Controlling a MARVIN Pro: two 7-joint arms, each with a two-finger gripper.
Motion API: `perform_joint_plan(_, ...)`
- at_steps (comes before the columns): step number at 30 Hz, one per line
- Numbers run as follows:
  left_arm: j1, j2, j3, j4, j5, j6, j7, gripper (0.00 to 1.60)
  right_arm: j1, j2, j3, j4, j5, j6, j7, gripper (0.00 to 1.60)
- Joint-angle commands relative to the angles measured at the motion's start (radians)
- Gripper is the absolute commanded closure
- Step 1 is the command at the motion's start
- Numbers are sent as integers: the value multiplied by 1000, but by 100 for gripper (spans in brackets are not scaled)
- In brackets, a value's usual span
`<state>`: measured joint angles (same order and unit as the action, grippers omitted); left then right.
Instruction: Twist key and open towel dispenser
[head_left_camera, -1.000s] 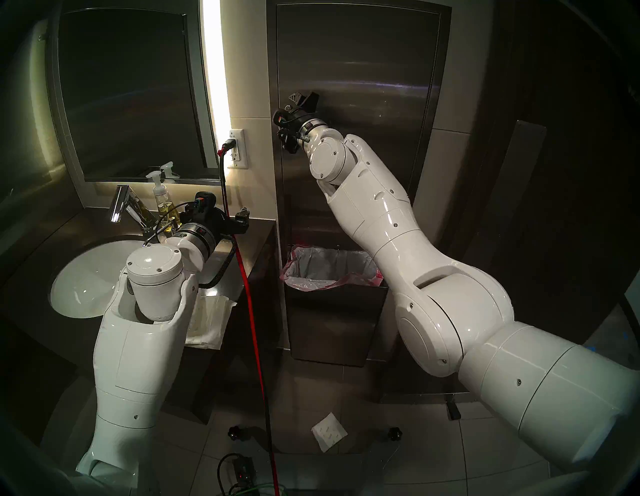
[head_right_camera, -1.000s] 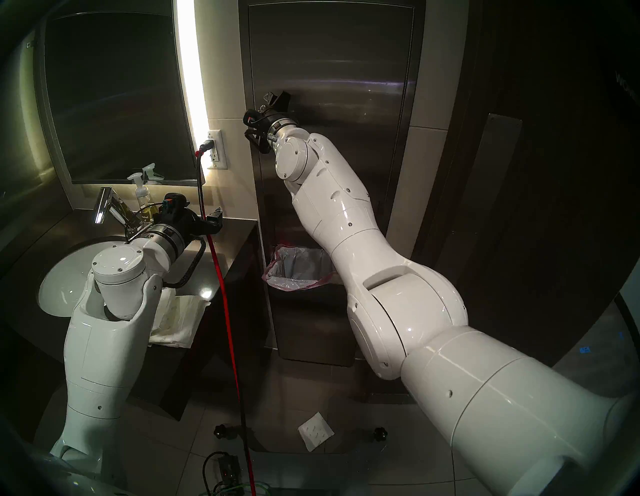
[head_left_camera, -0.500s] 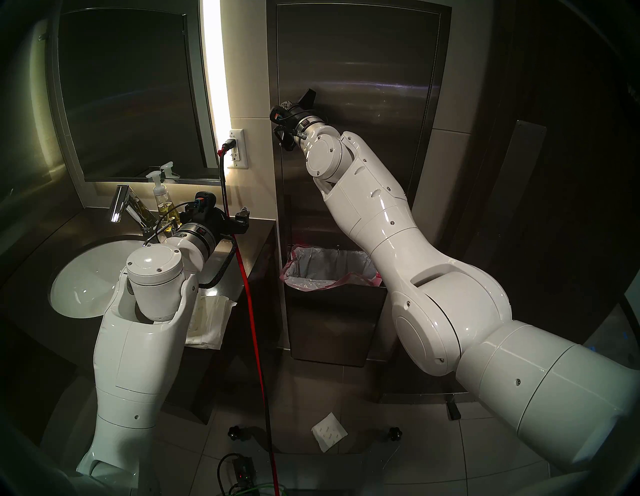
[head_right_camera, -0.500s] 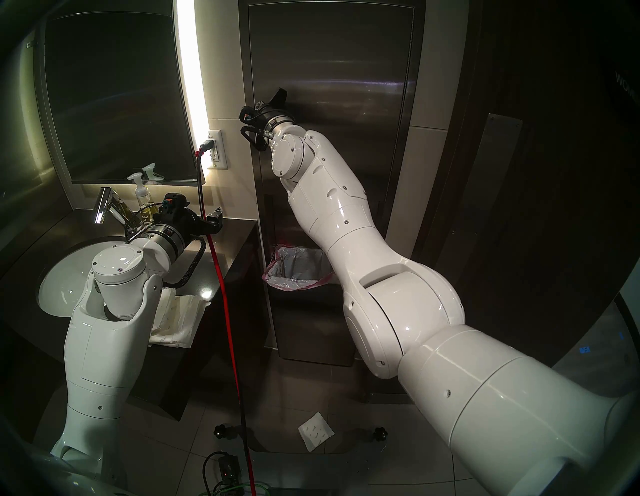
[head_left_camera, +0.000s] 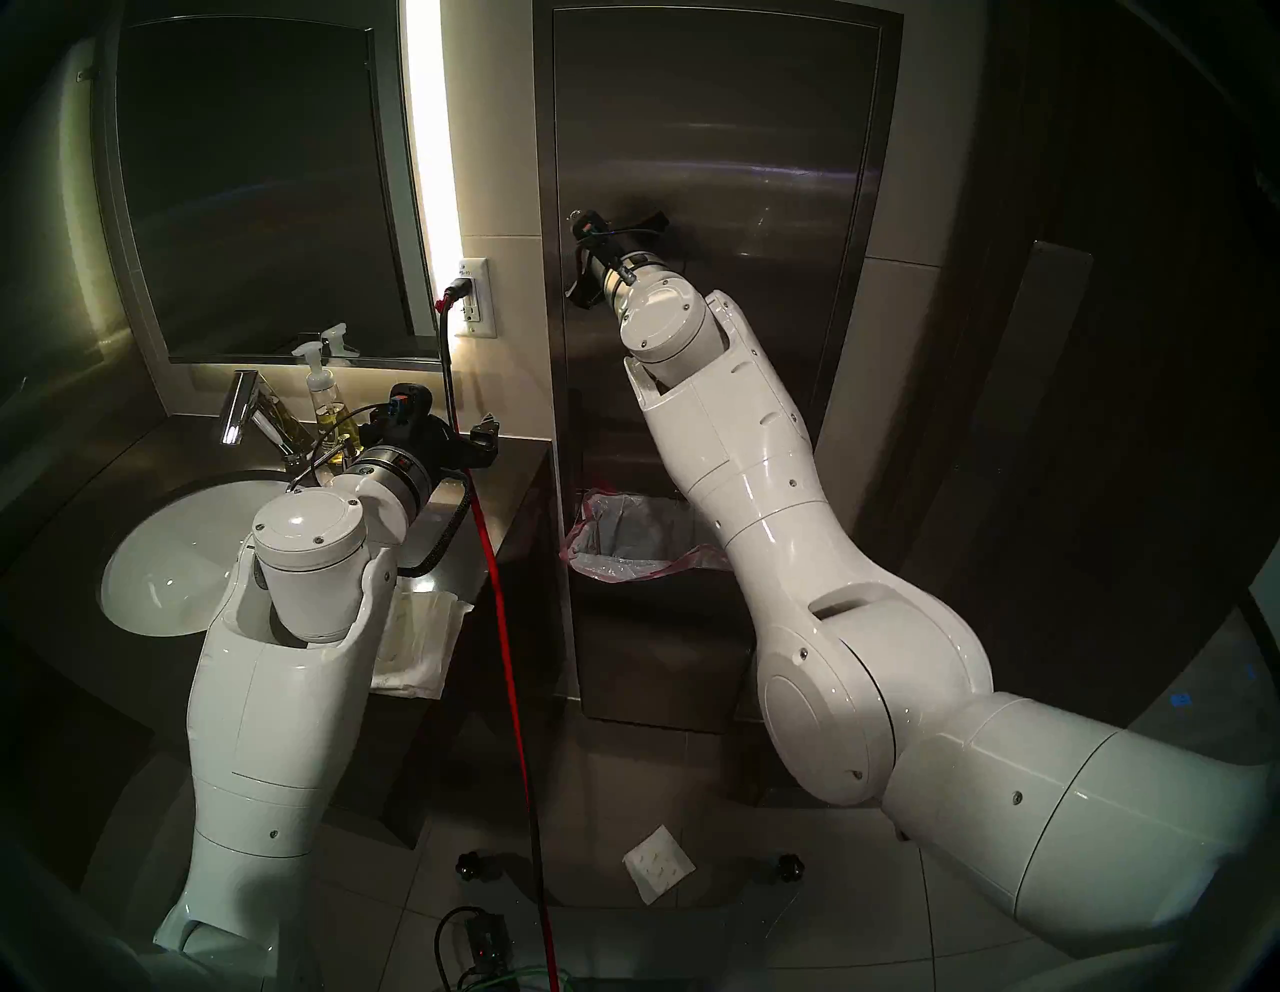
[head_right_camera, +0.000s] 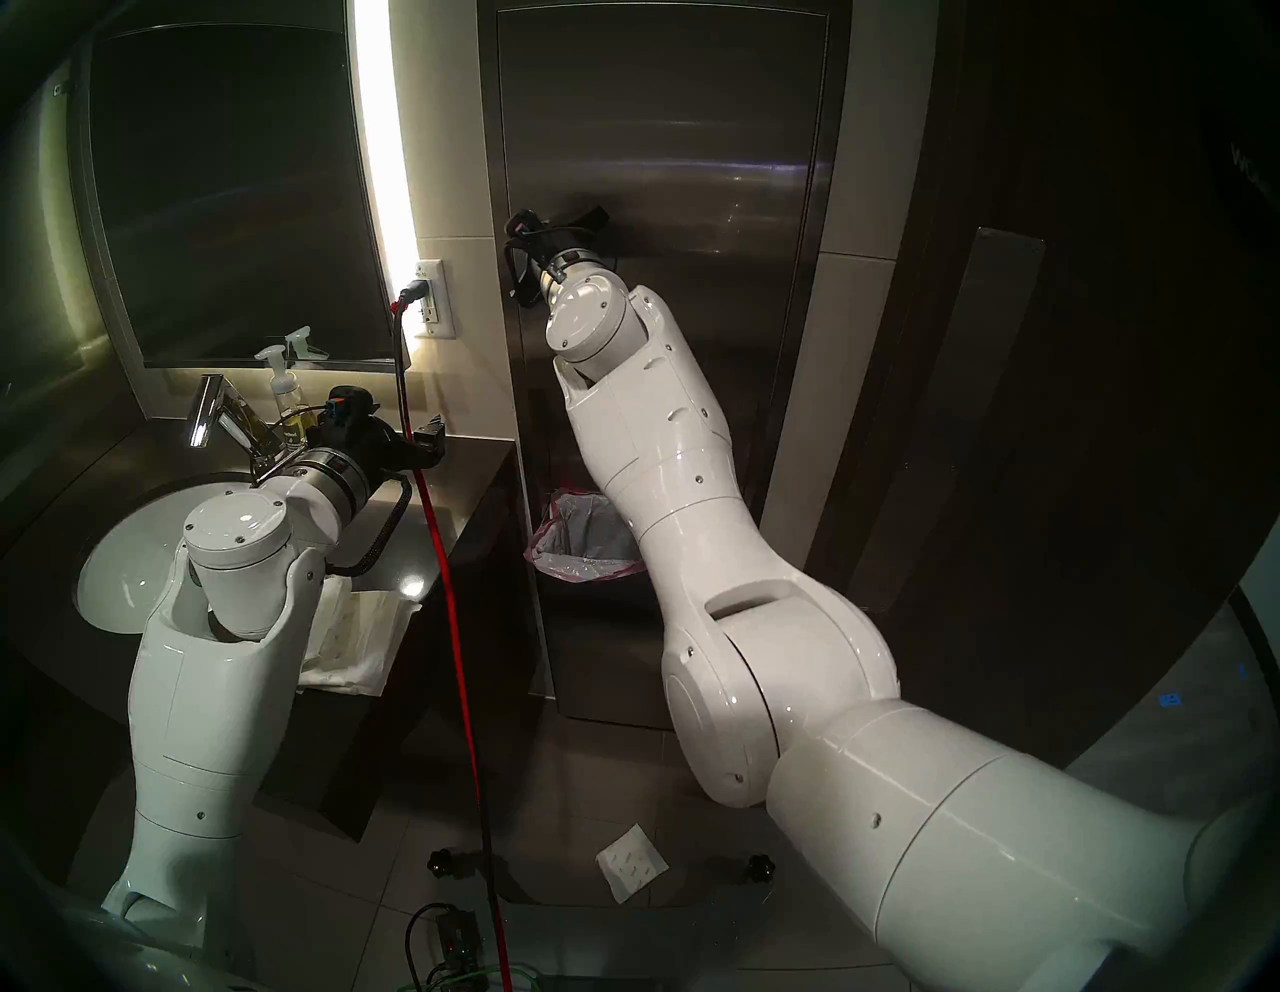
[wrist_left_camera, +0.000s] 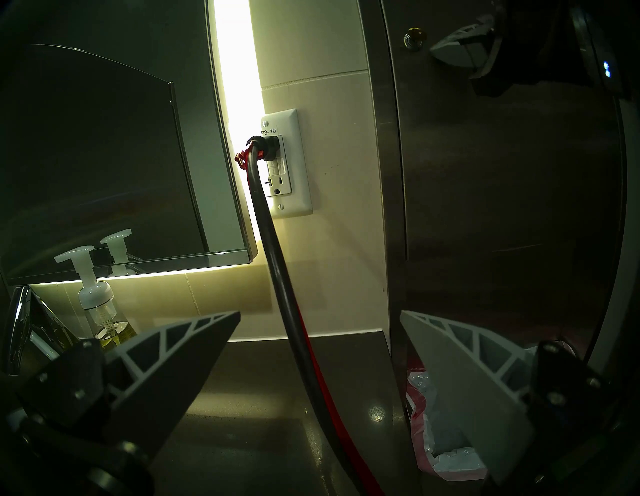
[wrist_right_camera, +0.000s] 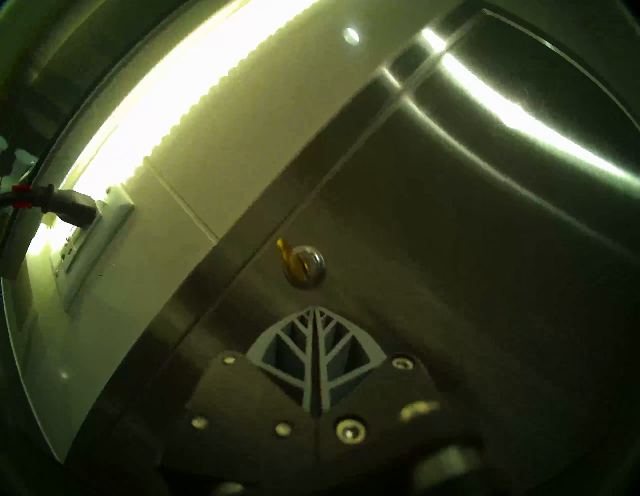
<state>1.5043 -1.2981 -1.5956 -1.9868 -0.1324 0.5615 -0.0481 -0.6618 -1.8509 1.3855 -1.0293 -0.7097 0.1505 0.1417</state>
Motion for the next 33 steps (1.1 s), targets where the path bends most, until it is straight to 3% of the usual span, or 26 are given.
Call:
perform_joint_plan(1,-14,-1,-2,-10,-2,2,0,0,2,-1,-4,-38,6,-4,16,160)
perform_joint_plan(3,-14,-2,-2,-10,-1,1,0,0,8,13,-31,-36,-14,-21,29,160)
perform_joint_plan(4,-14,-2,-2,-10,-1,1,-1,0,14,20,-50,-29,-34,-29,25,124)
perform_joint_plan(5,-14,-2,-2,-10,-1,1,-1,0,19,20,-57,-25,-40,-24,26,14)
perform_joint_plan(8,-14,-2,-2,-10,0,1,-1,0,34,23,-69,-12,-48,-31,27,4)
perform_joint_plan(11,-14,-3,-3,-10,1,1,-2,0,61,26,-84,-1,-64,-37,28,13)
perform_joint_plan(14,-14,-4,-3,-10,2,0,-3,0,81,29,-96,9,-78,-44,32,3)
perform_joint_plan(17,-14,-4,-3,-10,2,1,-3,0,96,30,-102,23,-89,-44,27,18)
perform_joint_plan(18,-14,-5,-3,-10,3,1,-4,0,101,33,-107,27,-94,-49,28,35)
perform_joint_plan(19,-14,-5,-3,-10,3,1,-4,0,104,33,-108,30,-95,-50,29,65)
perform_joint_plan(21,-14,-5,-4,-10,3,1,-4,0,110,36,-113,37,-101,-55,28,61)
perform_joint_plan(23,-14,-6,-4,-10,4,1,-5,0,114,36,-113,43,-101,-57,27,46)
perform_joint_plan(25,-14,-6,-4,-10,4,1,-5,0,116,35,-113,47,-102,-58,26,90)
perform_joint_plan(26,-14,-6,-4,-10,5,1,-5,0,117,35,-113,48,-102,-59,25,90)
perform_joint_plan(27,-14,-7,-4,-10,5,2,-6,0,117,36,-112,49,-101,-60,25,122)
perform_joint_plan(30,-14,-7,-5,-10,6,2,-6,0,114,39,-111,50,-100,-63,26,112)
perform_joint_plan(31,-14,-8,-5,-10,6,2,-7,0,114,40,-111,51,-101,-65,25,116)
perform_joint_plan(32,-14,-8,-5,-10,6,2,-7,0,113,39,-109,51,-100,-62,24,129)
perform_joint_plan(33,-14,-8,-5,-10,6,2,-7,0,112,39,-106,51,-98,-60,25,152)
